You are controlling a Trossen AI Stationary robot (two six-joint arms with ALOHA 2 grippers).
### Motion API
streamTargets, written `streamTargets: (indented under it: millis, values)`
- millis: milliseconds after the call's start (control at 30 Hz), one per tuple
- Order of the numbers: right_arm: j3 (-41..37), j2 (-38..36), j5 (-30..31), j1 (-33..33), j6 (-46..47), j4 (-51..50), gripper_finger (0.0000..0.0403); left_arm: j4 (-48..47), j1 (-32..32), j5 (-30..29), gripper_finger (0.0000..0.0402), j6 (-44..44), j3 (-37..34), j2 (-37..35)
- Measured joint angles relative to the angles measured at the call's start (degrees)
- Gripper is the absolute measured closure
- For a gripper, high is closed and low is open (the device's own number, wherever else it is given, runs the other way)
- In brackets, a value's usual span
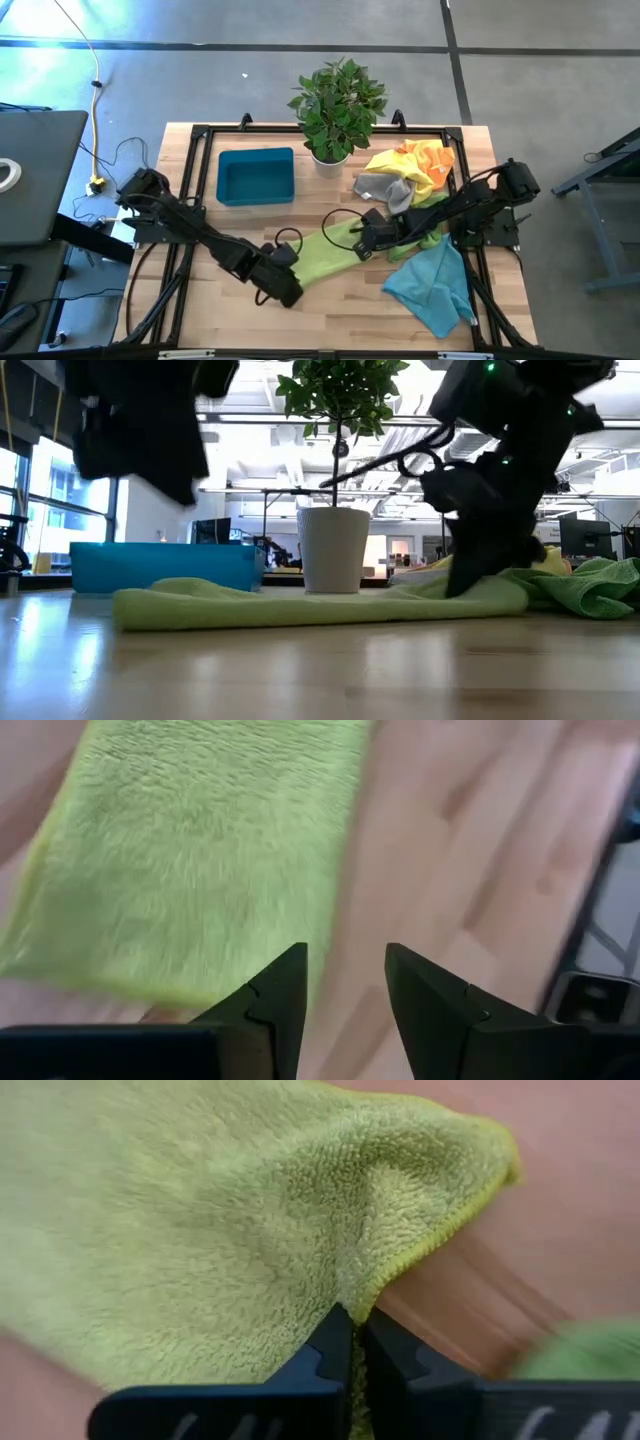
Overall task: Fold microfiber towels
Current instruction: Fold the light green towel
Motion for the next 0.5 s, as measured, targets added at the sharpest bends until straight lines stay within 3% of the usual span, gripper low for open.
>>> streamTargets:
  millis: [267, 500]
  values:
    - [13.7, 0.4, 3.9, 0.9, 1.3, -22.6, 0.0402, -6.6, 1.0, -2.8, 0.0275, 17.4, 5.8, -4.7]
    - [25.3, 2.0, 6.3, 0.8, 6.6, -33.4, 0.0402, -14.5, -0.2, -3.9, 0.0275, 20.7, 6.6, -14.3]
